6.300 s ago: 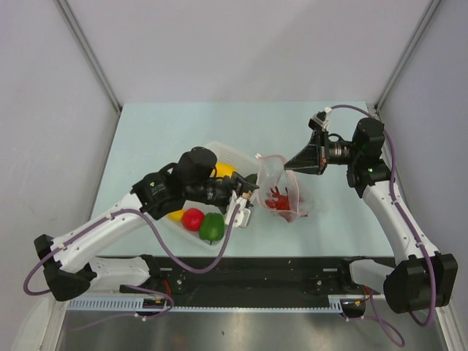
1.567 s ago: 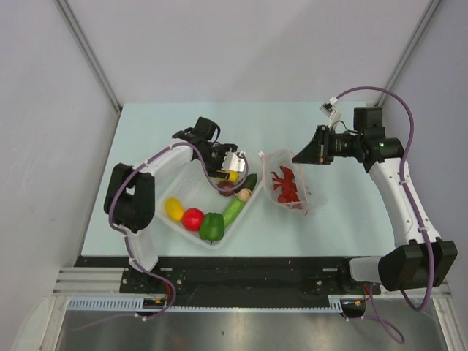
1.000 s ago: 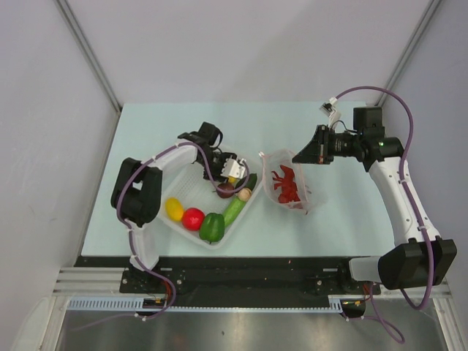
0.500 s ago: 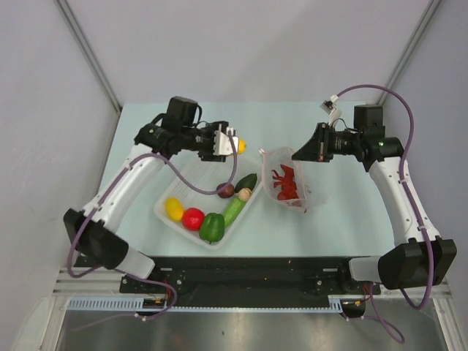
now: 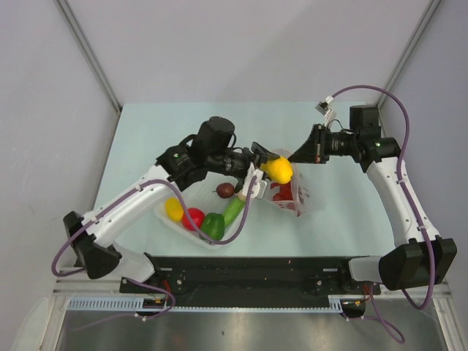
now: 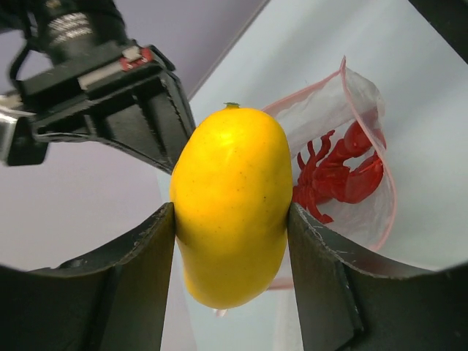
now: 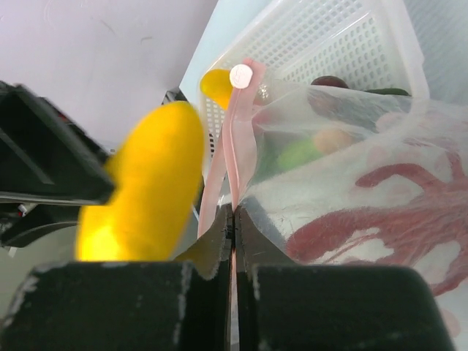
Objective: Place the food in the zip-top bag and seal the zipper
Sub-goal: Place the fake fruit in the zipper food storage bag, then pick up the fake vegetable from the bin.
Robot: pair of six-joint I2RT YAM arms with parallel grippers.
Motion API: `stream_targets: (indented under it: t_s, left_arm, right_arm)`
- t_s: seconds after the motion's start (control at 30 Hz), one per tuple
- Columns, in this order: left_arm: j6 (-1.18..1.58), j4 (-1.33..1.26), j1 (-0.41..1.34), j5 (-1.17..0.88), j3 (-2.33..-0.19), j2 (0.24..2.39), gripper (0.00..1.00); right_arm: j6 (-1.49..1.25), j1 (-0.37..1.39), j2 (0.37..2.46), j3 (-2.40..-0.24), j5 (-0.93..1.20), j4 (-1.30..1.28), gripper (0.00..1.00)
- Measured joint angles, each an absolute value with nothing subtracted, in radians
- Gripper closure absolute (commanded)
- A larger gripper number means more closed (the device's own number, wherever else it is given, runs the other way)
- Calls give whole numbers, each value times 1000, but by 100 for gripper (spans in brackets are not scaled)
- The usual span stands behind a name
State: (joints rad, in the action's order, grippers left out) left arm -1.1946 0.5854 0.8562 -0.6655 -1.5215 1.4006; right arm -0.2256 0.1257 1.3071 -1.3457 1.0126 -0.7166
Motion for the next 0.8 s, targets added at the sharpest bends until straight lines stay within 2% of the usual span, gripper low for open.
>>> stream_targets:
  t_s: [0.1, 0.13, 0.17, 0.27, 0.37, 0.6, 0.8]
  left_arm:
    - [-1245, 590, 860, -659, -1520, 1457, 45]
    - [-1257, 591, 860, -658, -1520, 1470, 36]
    - [-1267, 592, 860, -657, -1520, 1484, 21]
    - [-1288, 596, 860, -650, -1520, 1500, 10]
    - [-1282, 592, 860, -632, -1520, 1493, 6]
    - [-1200, 608, 825, -606, -1477, 1372, 7]
    - [-959, 628, 618, -613, -1352, 1195, 7]
  right_arm:
    - [-215, 127, 1305, -1346, 1019, -730, 100]
    - [-209, 127, 1304, -1346, 1021, -734, 100]
    - [-207, 127, 1302, -1346, 1023, -737, 100]
    - [-196, 125, 1298, -1346, 1026, -745, 100]
    - [-182, 125, 1296, -1346, 1032, -756, 100]
    - [-163, 120, 1296, -1346, 1041, -777, 100]
    - [-155, 110, 1294, -1346, 1045, -786, 100]
